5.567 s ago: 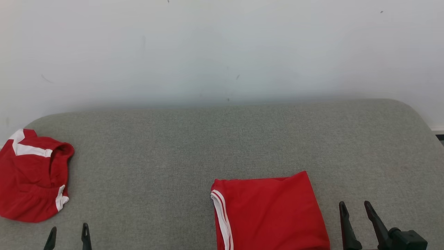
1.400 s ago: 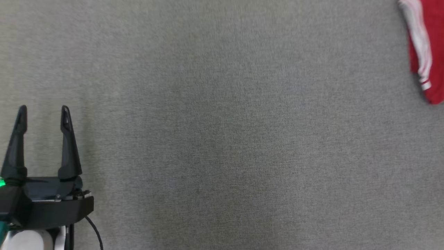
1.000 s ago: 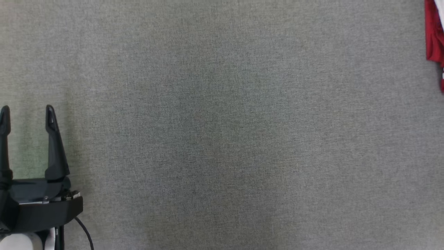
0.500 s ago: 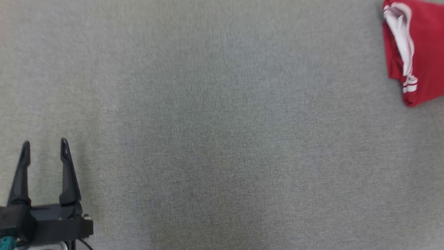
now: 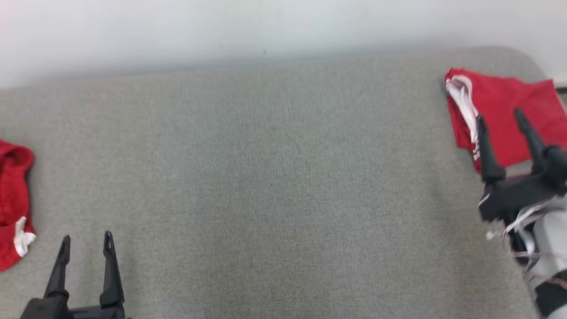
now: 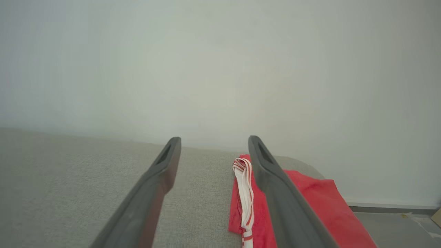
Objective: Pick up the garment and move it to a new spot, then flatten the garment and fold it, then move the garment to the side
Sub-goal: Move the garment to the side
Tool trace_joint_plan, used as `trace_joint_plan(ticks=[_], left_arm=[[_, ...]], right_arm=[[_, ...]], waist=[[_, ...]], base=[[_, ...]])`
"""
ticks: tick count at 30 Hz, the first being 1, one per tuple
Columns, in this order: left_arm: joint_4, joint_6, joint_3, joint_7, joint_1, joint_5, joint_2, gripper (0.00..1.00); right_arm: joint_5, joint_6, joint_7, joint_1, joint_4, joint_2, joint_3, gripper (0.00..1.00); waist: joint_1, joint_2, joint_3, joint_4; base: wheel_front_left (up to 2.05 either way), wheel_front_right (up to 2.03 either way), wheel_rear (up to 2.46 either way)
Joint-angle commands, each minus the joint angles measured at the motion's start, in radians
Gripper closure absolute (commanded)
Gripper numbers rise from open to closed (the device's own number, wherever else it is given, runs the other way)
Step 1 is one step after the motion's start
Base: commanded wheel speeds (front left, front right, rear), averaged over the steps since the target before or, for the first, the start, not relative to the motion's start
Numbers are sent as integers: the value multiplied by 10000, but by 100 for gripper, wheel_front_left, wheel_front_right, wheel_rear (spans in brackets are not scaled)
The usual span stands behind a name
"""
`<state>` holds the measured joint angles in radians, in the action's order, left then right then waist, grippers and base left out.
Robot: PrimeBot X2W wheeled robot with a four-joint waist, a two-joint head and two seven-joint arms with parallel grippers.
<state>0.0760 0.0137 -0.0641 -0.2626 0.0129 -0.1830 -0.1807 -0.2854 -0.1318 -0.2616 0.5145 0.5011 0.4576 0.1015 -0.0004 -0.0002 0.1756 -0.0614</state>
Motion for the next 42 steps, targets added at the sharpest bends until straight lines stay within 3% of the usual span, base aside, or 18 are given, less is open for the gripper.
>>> trace_joint_plan(ticks=[1,23,32,42], left_arm=[[33,10,16,-30,-188,42,51,0],[584,-38,209,37,-789,91,79,0],[598,-108,204,95,-900,-141,91,0],[657,47,556,386,-963,36,-142,0]], right_arm=[[72,26,-42,-471,-257,-177,-104,0],[936,26,670,-5312,-3565,-2763,-1930,0],[1310,26,511,-5942,-3601,-3619,-1959,0],[1521,26,643,-5878,-3361,-3770,-1757,0]], waist=[[4,2,-858,112],[4,2,-2054,444],[4,2,-2233,612],[4,2,-2300,778]], base=[[0,0,0],[0,0,0],[0,0,0],[0,0,0]])
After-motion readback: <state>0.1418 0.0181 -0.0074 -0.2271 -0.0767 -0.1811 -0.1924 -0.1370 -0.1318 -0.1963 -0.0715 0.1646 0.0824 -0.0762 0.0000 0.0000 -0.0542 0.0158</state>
